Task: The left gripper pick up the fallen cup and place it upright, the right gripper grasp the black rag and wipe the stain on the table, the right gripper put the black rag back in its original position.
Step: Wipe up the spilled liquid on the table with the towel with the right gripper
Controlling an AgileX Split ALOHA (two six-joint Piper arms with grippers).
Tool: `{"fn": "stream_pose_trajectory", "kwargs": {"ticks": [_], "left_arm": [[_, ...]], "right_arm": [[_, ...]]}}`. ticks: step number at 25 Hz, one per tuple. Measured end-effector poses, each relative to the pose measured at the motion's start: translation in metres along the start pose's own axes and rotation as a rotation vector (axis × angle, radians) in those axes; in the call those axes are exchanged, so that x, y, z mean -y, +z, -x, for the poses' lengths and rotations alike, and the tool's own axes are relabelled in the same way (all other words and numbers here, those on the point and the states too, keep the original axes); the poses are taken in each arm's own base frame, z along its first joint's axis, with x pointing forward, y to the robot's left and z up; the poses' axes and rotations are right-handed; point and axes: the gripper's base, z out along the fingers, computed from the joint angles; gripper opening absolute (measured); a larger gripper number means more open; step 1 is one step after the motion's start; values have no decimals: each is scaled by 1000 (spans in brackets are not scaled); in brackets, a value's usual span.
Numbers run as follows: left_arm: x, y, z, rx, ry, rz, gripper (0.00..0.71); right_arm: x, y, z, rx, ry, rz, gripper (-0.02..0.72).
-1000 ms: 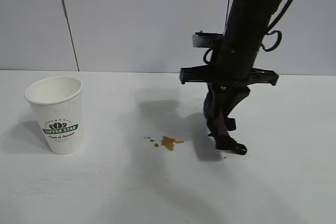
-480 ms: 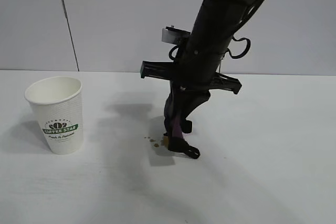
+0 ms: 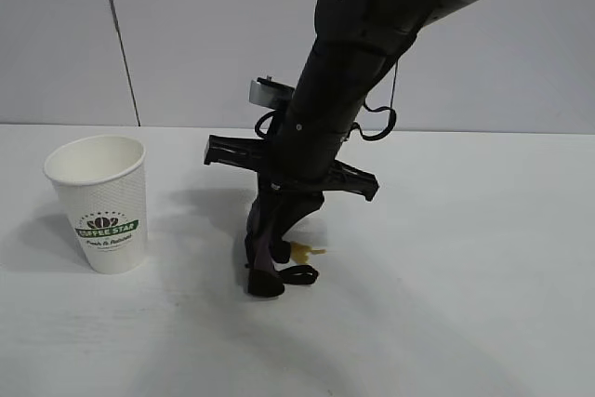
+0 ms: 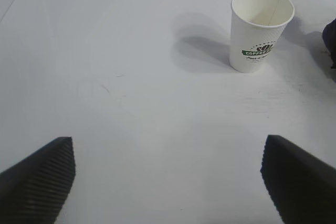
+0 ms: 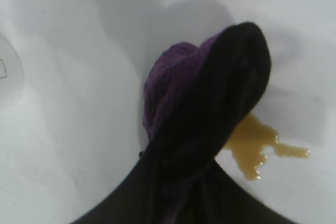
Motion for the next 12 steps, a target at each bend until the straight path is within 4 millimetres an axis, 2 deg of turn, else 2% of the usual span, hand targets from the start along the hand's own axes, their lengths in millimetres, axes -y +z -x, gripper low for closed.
{"fn": "stream_pose_trajectory", "kwargs": {"ticks": [6, 12], "left_arm": [[0, 0, 0, 0, 0, 0, 694], [0, 0, 0, 0, 0, -1, 694]], "right_arm": [[-2, 16, 3, -17, 41, 31, 85], [-4, 18, 6, -9, 46, 41, 85]]}}
